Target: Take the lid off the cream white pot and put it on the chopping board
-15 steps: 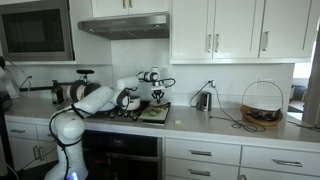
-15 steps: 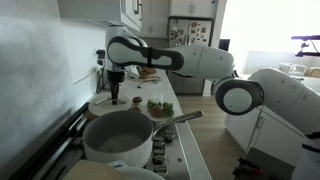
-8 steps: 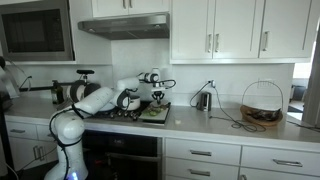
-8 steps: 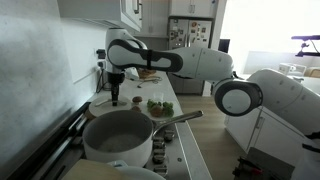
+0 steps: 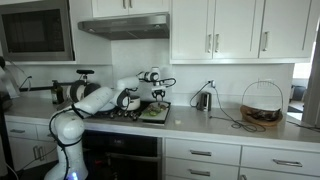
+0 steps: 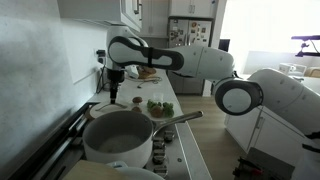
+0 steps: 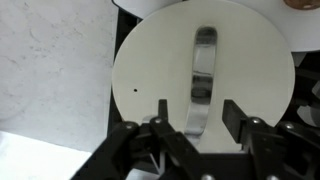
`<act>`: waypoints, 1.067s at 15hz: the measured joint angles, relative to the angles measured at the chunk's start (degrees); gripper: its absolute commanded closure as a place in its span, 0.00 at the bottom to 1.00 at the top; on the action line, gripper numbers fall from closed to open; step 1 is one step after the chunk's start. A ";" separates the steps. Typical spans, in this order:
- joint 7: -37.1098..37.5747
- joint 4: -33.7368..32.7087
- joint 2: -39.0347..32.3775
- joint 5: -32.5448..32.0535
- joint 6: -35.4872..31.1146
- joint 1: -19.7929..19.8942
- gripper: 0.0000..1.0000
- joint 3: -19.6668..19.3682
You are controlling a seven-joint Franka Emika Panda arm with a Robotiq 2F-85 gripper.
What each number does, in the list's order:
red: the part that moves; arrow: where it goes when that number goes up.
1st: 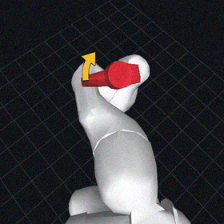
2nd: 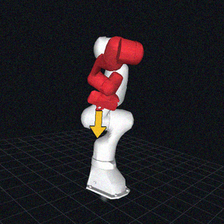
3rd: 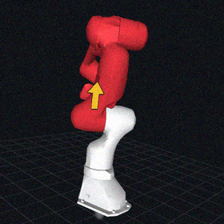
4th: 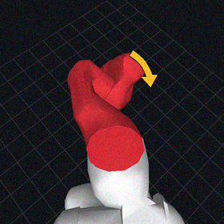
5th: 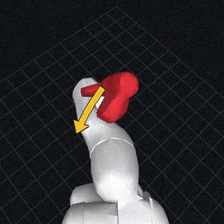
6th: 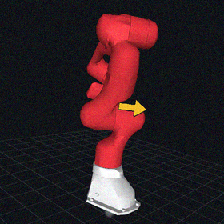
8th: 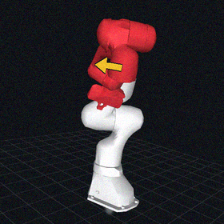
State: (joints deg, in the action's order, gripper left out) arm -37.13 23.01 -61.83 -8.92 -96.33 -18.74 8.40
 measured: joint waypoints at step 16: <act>0.53 0.28 5.88 0.01 5.16 -0.13 0.00 0.11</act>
State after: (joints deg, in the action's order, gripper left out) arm -36.60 23.29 -55.96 -8.91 -91.16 -18.87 8.50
